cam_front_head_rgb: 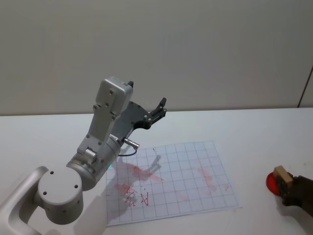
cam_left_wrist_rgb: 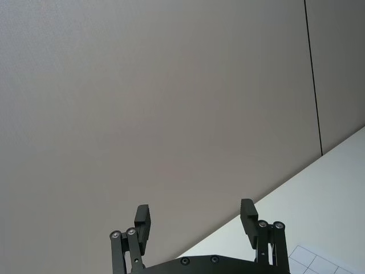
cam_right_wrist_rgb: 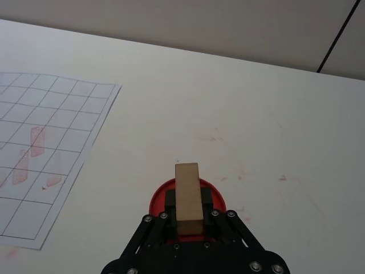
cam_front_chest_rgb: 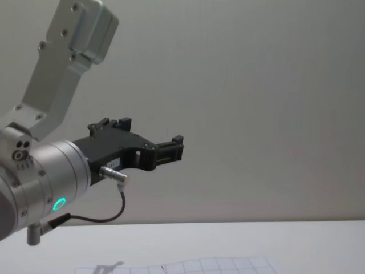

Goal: Use the one hand to pick up the stamp and affix it onto the A4 paper.

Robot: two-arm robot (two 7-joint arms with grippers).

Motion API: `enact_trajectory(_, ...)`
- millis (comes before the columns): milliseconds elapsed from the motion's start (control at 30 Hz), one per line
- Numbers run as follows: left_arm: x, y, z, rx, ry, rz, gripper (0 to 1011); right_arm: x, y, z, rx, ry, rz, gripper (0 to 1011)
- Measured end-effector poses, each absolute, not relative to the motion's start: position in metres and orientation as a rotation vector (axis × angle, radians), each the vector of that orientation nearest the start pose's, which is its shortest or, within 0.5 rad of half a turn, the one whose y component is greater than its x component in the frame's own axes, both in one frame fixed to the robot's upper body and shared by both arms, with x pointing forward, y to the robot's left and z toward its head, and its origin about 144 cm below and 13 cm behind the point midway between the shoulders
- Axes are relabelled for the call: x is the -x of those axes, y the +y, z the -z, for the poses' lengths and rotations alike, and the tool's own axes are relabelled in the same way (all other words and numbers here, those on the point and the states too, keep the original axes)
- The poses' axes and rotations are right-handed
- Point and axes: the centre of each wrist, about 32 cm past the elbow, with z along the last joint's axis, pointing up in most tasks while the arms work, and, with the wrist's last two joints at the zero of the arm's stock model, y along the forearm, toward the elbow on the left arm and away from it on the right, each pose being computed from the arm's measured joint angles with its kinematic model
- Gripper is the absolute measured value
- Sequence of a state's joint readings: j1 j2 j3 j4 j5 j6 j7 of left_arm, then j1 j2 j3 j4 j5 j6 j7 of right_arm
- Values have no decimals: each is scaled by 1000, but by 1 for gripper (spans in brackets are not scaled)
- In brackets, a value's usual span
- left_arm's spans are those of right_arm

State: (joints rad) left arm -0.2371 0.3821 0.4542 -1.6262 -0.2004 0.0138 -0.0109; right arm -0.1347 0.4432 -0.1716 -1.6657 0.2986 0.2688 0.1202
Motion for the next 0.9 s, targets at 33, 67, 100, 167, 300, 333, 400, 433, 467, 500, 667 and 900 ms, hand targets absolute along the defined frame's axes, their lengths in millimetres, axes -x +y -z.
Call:
enact_trajectory(33, -492, 198, -1204, -61, -268, -1124, 1001, -415, -292, -1131, 384, 193, 1243, 220)
enact_trajectory(67, -492, 198, -1204, -61, -268, -1124, 1001, -416, -292, -1131, 380, 190, 1237, 220)
enact_trajectory(100, -492, 198, -1204, -61, -268, -1124, 1001, -416, -292, -1132, 376, 187, 1234, 220)
enact_trajectory(167, -492, 198, -1204, -61, -268, -1124, 1001, -418, -291, -1133, 366, 178, 1223, 220)
enact_trajectory(300, -492, 198, -1204, -61, -268, -1124, 1001, -422, -289, -1137, 338, 159, 1192, 220)
enact_trajectory(333, -492, 198, -1204, -61, -268, -1124, 1001, -423, -288, -1138, 332, 155, 1186, 220)
enact_trajectory(400, -492, 198, -1204, -61, -268, -1124, 1001, -426, -286, -1141, 313, 144, 1163, 220)
enact_trajectory(433, -492, 198, -1204, -61, -268, -1124, 1001, -427, -285, -1142, 305, 140, 1154, 220)
enact_trajectory(467, -492, 198, -1204, -61, -268, -1124, 1001, -430, -283, -1144, 292, 133, 1139, 220)
enact_trajectory(500, -492, 198, -1204, -61, -268, -1124, 1001, -431, -282, -1145, 284, 129, 1131, 220)
enact_trajectory(667, -492, 198, -1204, -61, -268, -1124, 1001, -439, -276, -1150, 247, 114, 1070, 220)
enact_trajectory(900, -492, 198, -1204, -61, -268, -1124, 1001, -457, -265, -1152, 216, 115, 961, 220)
